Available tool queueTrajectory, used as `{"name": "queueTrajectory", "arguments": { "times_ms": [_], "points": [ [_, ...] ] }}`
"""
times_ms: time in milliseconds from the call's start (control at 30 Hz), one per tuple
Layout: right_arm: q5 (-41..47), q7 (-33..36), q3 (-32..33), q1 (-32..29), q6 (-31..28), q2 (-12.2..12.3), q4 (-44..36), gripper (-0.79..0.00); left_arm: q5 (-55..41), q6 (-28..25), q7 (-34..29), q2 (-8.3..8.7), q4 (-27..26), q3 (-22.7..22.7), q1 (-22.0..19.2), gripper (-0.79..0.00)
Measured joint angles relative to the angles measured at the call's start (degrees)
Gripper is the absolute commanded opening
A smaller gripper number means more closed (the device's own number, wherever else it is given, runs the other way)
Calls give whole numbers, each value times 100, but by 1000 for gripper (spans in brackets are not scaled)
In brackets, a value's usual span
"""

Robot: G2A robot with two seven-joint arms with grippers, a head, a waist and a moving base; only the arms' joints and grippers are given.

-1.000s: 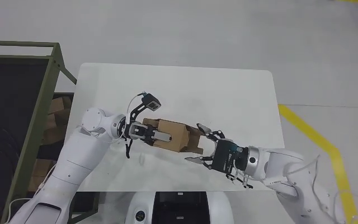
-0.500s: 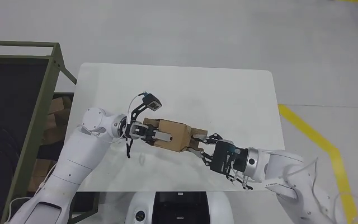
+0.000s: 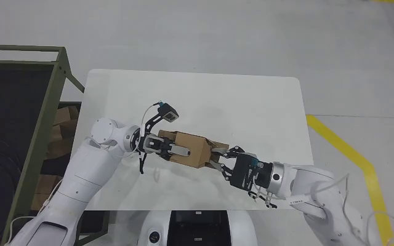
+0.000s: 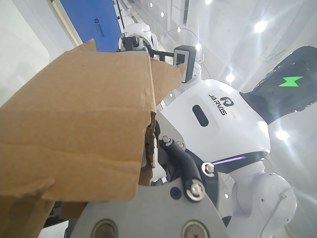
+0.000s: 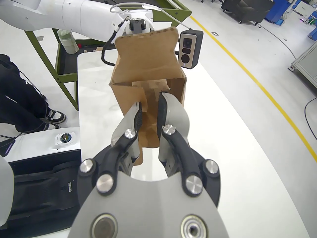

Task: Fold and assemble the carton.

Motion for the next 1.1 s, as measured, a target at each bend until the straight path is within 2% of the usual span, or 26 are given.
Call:
{"name": "queueTrajectory", "arguments": {
  "times_ms": [133,433,1100],
  "points": [
    [10,-49,35,-27,-34,5,-10,-662,-19,0,0,2,3,-14,9,-785],
    [-15,9,-62,-4,-67,-1,-1,-720,-25,0,0,2,-3,-7,12,-785],
    [111,520,-783,650,-14,-123,157,-717,-48,-1,0,-22,54,57,-39,-785]
  ]
}}
